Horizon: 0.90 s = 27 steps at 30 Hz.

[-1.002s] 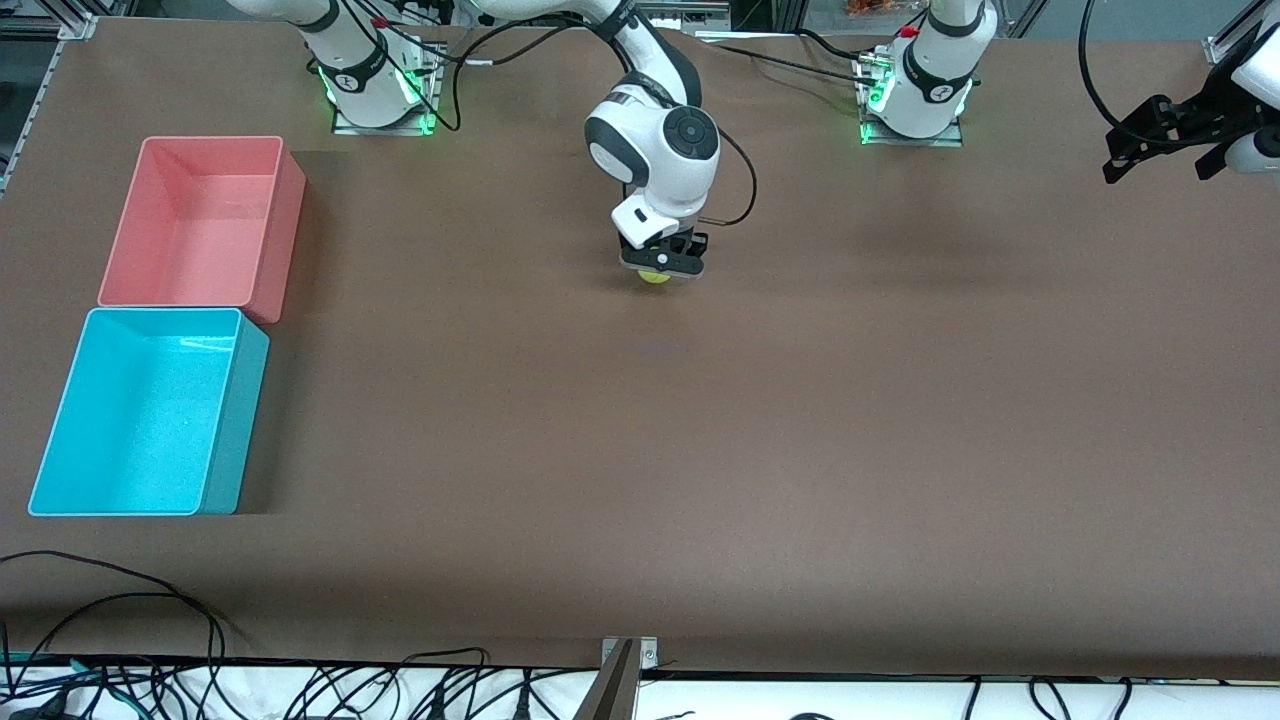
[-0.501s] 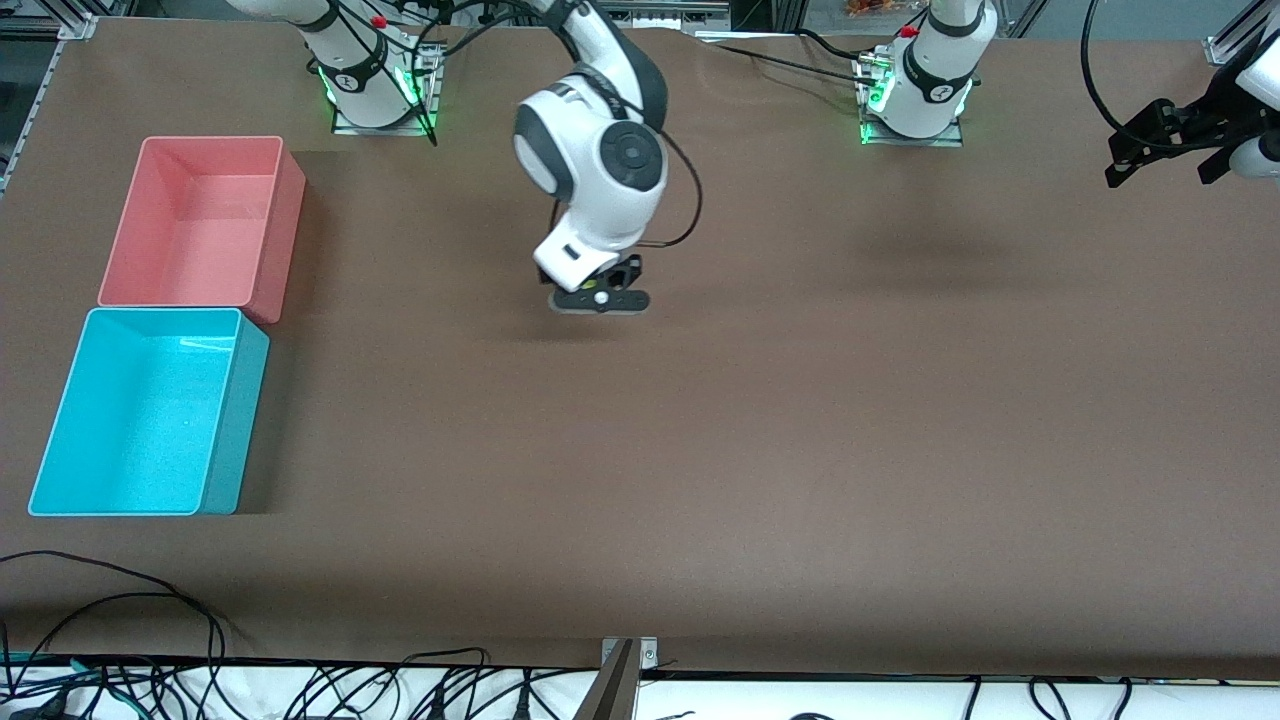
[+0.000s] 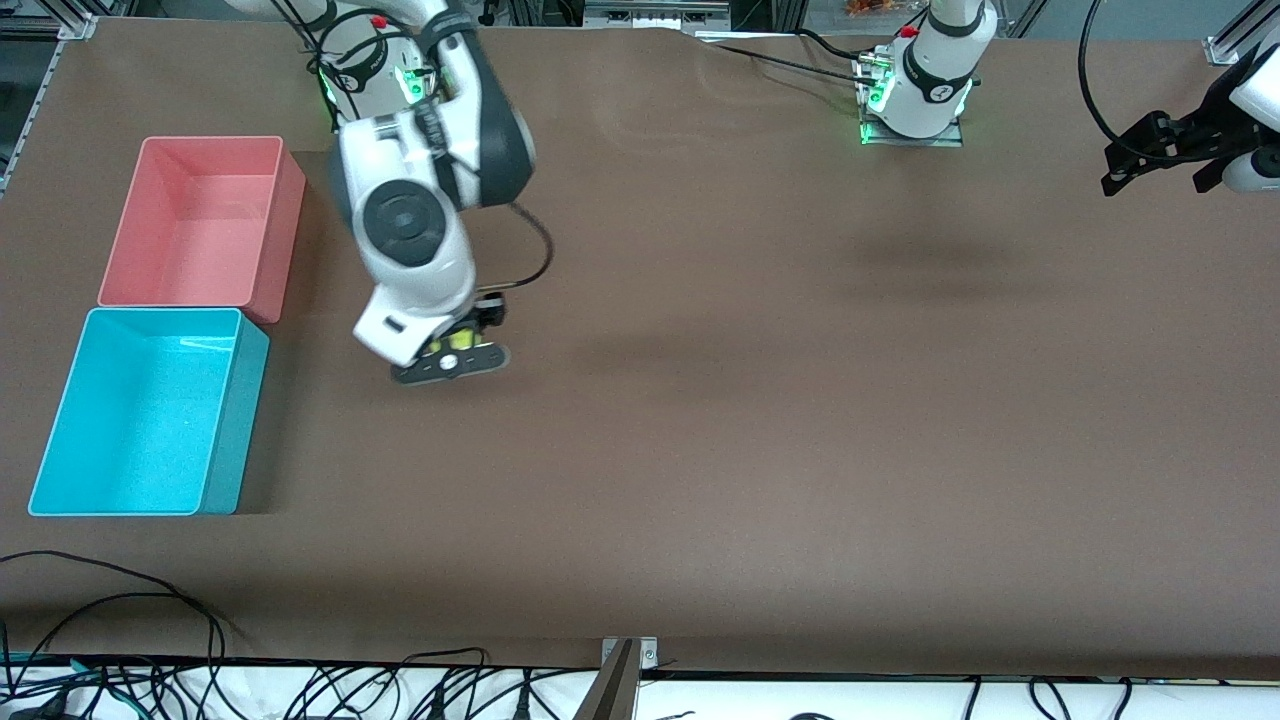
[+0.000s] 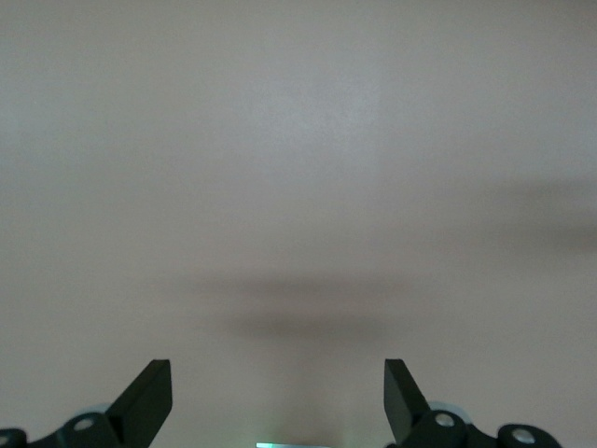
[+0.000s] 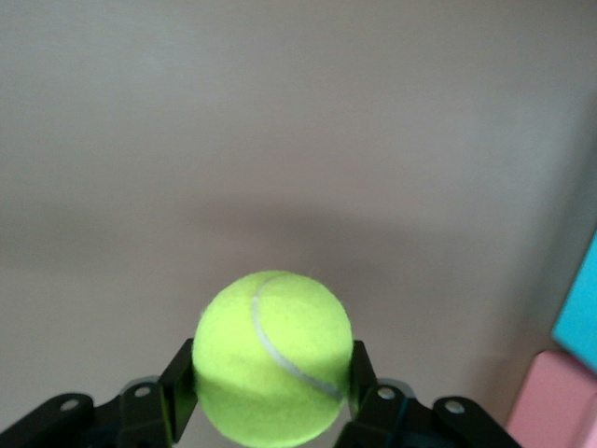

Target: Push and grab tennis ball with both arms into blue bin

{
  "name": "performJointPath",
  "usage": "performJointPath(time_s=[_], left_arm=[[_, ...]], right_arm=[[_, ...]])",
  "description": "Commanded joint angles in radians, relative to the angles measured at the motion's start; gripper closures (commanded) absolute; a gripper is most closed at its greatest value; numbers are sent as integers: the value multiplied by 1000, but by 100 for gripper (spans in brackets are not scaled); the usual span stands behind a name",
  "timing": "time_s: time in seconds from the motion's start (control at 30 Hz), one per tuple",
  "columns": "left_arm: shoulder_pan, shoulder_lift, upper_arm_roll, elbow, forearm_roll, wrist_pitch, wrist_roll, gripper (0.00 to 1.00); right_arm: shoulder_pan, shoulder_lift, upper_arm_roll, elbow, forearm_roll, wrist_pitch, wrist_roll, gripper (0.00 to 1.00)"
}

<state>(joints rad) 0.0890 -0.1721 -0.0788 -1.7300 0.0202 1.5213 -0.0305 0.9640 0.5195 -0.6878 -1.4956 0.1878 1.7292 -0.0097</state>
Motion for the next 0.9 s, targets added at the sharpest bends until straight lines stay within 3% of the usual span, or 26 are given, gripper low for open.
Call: performJointPath(time_s=[0.0,0.2,0.27,0.3,0.57,0.87], left_arm=[[8,22,-6,40,-20,-23,-6,0],[8,22,-4,40,-20,-23,-6,0],[8,22,-6,40,-20,-23,-6,0],[8,22,-6,40,-20,-23,-6,0],[8,26,-6,40,-20,-23,-6,0],[8,26,-6,40,-20,-23,-6,0]], right_arm=[[-138,-53,33,-17,12,-60,-182,77],[-316,-121,102,-89,-37,-31,-338,77],[-358,-142,128,-110,-86,-7,-374,77],[-448,-195,167,-185,-173,77,-450,77],[-553,-254,175,-330,-189,239,-585,77],[-682,-254,175,-494,-180,483,-831,78]])
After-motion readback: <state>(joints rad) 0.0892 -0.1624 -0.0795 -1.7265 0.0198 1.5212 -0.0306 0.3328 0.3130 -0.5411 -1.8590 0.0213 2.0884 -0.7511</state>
